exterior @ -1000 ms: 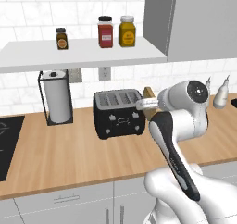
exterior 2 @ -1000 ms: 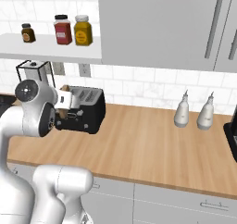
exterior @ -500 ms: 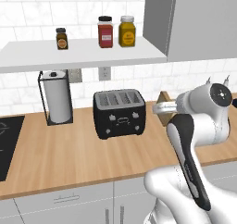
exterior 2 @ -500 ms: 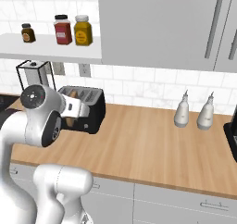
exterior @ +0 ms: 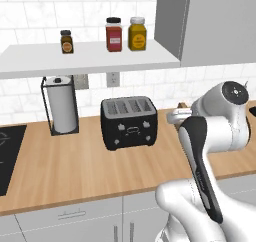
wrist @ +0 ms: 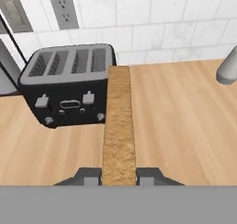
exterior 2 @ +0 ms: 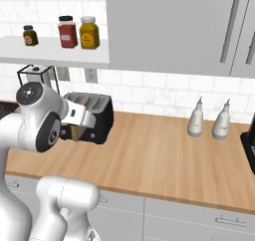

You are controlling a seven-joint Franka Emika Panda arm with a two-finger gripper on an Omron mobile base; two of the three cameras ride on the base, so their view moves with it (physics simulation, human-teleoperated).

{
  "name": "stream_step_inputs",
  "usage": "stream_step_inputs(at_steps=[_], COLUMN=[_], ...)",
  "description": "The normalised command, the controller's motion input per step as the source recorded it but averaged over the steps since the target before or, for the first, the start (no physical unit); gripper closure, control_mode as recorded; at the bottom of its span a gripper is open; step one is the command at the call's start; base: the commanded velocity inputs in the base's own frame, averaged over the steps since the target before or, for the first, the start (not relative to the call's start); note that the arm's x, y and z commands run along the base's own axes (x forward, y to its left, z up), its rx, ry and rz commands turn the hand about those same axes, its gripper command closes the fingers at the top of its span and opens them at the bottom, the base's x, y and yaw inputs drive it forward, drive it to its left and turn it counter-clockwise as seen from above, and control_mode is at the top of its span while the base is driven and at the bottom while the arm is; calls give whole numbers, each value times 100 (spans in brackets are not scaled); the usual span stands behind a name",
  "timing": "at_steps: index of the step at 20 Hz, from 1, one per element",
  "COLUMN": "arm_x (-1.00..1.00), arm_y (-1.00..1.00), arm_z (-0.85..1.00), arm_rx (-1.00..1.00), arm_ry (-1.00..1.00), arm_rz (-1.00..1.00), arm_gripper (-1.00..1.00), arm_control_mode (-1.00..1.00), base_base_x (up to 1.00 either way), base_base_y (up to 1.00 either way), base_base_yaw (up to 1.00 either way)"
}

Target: Start the toaster. Once the lever pops up, take the bread to the plate on the dining counter.

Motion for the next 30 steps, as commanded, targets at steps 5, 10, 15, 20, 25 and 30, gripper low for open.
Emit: stream_step_inputs(at_steps=[5, 10, 15, 20, 25, 30], arm_x=[-46, -42, -3, 0, 0, 0], arm_y=[-3, 0, 0, 0, 0, 0], arm_z=[0, 0, 2, 0, 0, 0], arm_rx=[-6, -2, 0, 0, 0, 0], arm_ry=[0, -3, 0, 0, 0, 0], arm_rz=[0, 4, 2, 0, 0, 0], arm_gripper=[100, 100, 100, 100, 100, 100], arm_control_mode=[-100, -100, -100, -100, 100, 100], base_base_x=[0, 0, 0, 0, 0, -50], base_base_y=[0, 0, 0, 0, 0, 2], base_base_yaw=[0, 0, 0, 0, 0, 7])
